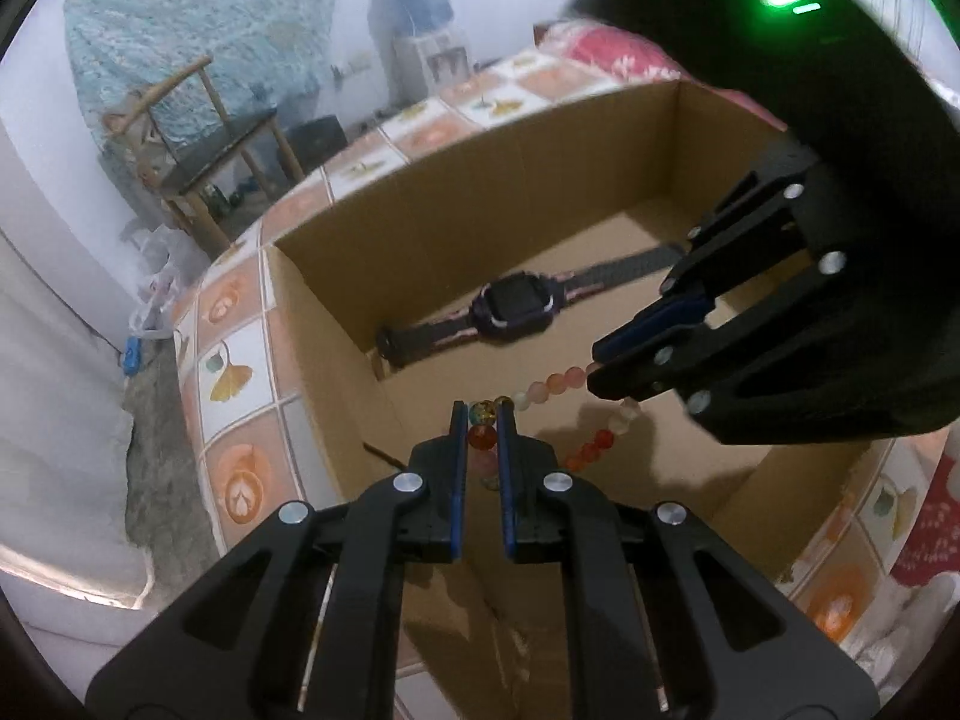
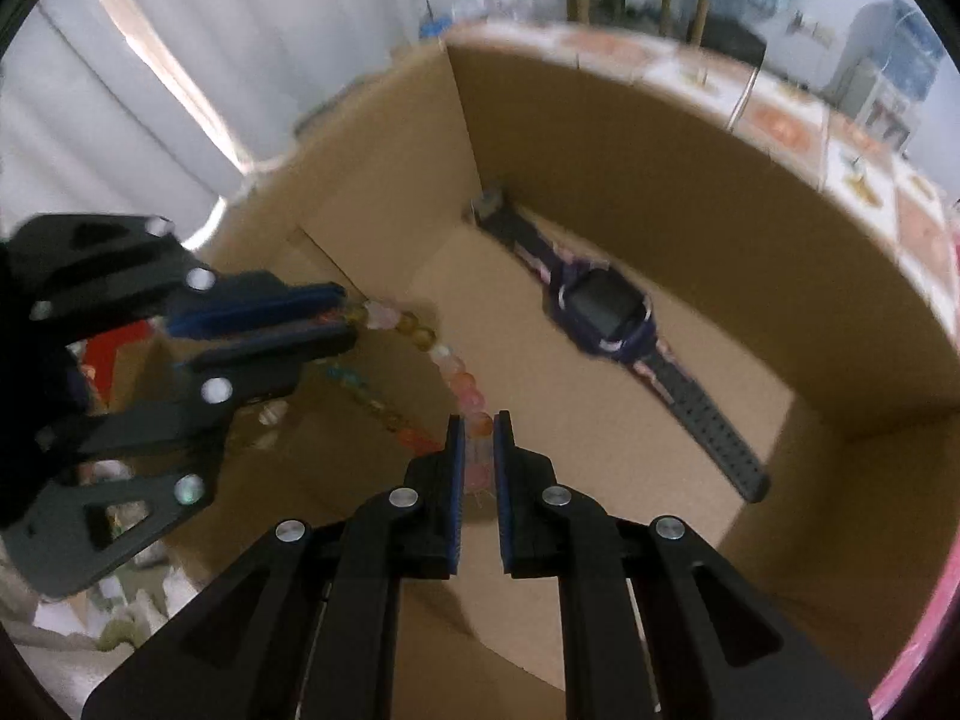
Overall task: Organize jewelry
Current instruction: 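Carry the bead bracelet with both grippers and lower it into the box, then open both grippers to release the bracelet and withdraw from the box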
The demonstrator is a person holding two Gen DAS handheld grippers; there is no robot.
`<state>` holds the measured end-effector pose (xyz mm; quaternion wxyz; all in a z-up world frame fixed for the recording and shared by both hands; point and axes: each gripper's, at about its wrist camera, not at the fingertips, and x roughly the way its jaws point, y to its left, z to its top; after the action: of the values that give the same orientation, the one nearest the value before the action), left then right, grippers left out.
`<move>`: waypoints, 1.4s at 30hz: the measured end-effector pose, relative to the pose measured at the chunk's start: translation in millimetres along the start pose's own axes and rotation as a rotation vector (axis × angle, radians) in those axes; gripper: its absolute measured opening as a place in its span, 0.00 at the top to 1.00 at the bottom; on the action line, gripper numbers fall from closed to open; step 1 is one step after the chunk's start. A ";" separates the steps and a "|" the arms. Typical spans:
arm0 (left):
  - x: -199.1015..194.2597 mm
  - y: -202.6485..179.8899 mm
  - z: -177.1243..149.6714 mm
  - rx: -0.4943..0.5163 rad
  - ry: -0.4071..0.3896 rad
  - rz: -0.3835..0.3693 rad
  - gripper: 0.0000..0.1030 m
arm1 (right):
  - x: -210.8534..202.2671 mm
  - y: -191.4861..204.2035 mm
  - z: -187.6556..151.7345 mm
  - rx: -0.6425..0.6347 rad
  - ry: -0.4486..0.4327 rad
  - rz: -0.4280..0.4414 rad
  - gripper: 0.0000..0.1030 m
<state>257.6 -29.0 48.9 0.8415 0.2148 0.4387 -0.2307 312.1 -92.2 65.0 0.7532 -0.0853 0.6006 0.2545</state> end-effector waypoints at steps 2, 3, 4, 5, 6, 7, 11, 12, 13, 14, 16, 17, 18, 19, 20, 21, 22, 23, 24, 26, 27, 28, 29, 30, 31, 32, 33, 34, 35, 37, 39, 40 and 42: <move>2.4 -3.0 -0.3 0.011 0.019 0.008 0.91 | 10.4 -1.3 3.0 0.005 0.047 0.004 0.90; 1.5 -3.7 0.5 0.012 0.024 0.011 0.91 | 14.6 -2.3 4.2 0.015 0.070 0.007 0.90; 1.5 -3.4 0.4 0.013 0.029 0.012 0.91 | 15.0 -2.8 5.2 0.018 0.074 0.006 0.90; 0.6 -3.2 0.1 0.011 0.030 0.009 0.91 | 13.8 -2.8 6.0 0.015 0.068 -0.001 0.90; -1.5 -3.8 -0.4 0.007 0.029 0.006 0.91 | 12.6 -2.5 6.3 0.011 0.062 -0.005 0.89; -1.9 -3.0 0.0 0.005 0.032 0.007 0.91 | 11.3 -2.5 6.5 0.011 0.055 -0.005 0.86; -5.0 -2.7 -1.8 0.007 0.038 0.003 0.91 | 0.6 -1.7 -0.3 0.021 0.016 -0.005 0.77; -6.8 -4.0 -2.7 0.010 0.038 0.007 0.91 | -6.8 -2.0 -4.3 0.028 -0.006 -0.003 0.77; -8.8 -5.8 -3.8 0.015 0.037 0.012 0.91 | -14.5 -2.8 -9.7 0.038 -0.026 0.004 0.77; -10.0 -7.2 -5.1 0.021 0.035 0.014 0.91 | -23.6 -6.3 -13.1 0.046 -0.047 0.016 0.77; -11.9 -9.0 -8.2 0.025 0.035 0.008 0.91 | -46.9 -10.6 -30.4 0.063 -0.108 0.037 0.77; -13.0 -10.5 -10.6 0.032 0.038 0.001 0.91 | -53.7 -11.6 -38.4 0.067 -0.126 0.042 0.77; -14.2 -12.6 -13.6 0.039 0.039 -0.004 0.91 | -63.2 -15.5 -52.6 0.077 -0.146 0.048 0.76; -15.3 -12.0 -14.6 0.032 0.036 -0.013 0.91 | -67.7 -19.8 -57.8 0.087 -0.150 0.048 0.73; -16.0 -10.5 -14.8 0.021 0.038 -0.026 0.91 | -68.5 -23.4 -65.9 0.098 -0.147 0.047 0.72; -17.2 -8.3 -15.2 0.001 0.042 -0.049 0.91 | -68.0 -28.2 -78.1 0.110 -0.134 0.046 0.71; -18.1 -7.2 -15.6 -0.005 0.042 -0.060 0.91 | -62.6 -33.7 -81.8 0.113 -0.122 0.049 0.71; -18.7 -7.5 -16.4 -0.003 0.042 -0.061 0.91 | -59.3 -36.1 -89.9 0.119 -0.106 0.054 0.71; -18.4 -8.3 -17.2 -0.004 0.039 -0.061 0.91 | -55.6 -38.7 -98.2 0.128 -0.091 0.062 0.71; -19.3 -9.4 -19.7 -0.002 0.035 -0.062 0.91 | -51.3 -45.2 -104.2 0.154 -0.103 0.100 0.69; -20.2 -10.2 -20.6 -0.003 0.036 -0.063 0.91 | -50.8 -49.2 -104.8 0.170 -0.106 0.123 0.69; -20.7 -10.2 -21.1 -0.010 0.041 -0.082 0.91 | -50.4 -51.1 -106.8 0.178 -0.106 0.142 0.69; -21.2 -9.3 -22.1 -0.024 0.049 -0.125 0.91 | -49.0 -50.9 -105.9 0.170 -0.111 0.141 0.69; -22.2 -10.9 -23.5 -0.022 0.055 -0.137 0.91 | -49.8 -48.0 -105.4 0.156 -0.122 0.136 0.69; -23.2 -12.0 -25.0 -0.020 0.052 -0.122 0.91 | -49.7 -47.5 -106.0 0.155 -0.126 0.135 0.69; -24.0 -11.5 -26.1 -0.022 0.051 -0.113 0.91 | -49.7 -46.8 -106.3 0.155 -0.128 0.140 0.69; -25.2 -11.9 -28.2 -0.026 0.051 -0.110 0.91 | -49.4 -45.7 -106.9 0.148 -0.130 0.146 0.69; -26.0 -11.7 -29.4 -0.027 0.049 -0.111 0.91 | -49.0 -44.5 -106.0 0.138 -0.132 0.152 0.69; -27.2 -11.5 -30.7 -0.030 0.046 -0.113 0.91 | -47.0 -43.8 -103.9 0.131 -0.136 0.156 0.69; -29.6 -11.4 -33.5 -0.044 0.046 -0.124 0.91 | -46.1 -43.7 -104.8 0.114 -0.143 0.158 0.68; -32.2 -12.9 -36.2 -0.047 0.046 -0.125 0.91 | -46.6 -43.2 -105.3 0.097 -0.147 0.161 0.68; -33.5 -13.7 -36.3 -0.049 0.048 -0.129 0.91 | -48.3 -44.0 -106.0 0.091 -0.146 0.163 0.68; -36.7 -14.6 -39.6 -0.059 0.053 -0.146 0.91 | -50.5 -42.8 -107.2 0.074 -0.146 0.167 0.68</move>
<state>205.3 -11.1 56.6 0.8165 0.1637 0.4819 -0.2726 233.1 -189.5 76.9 0.7738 0.0116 0.5580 0.2995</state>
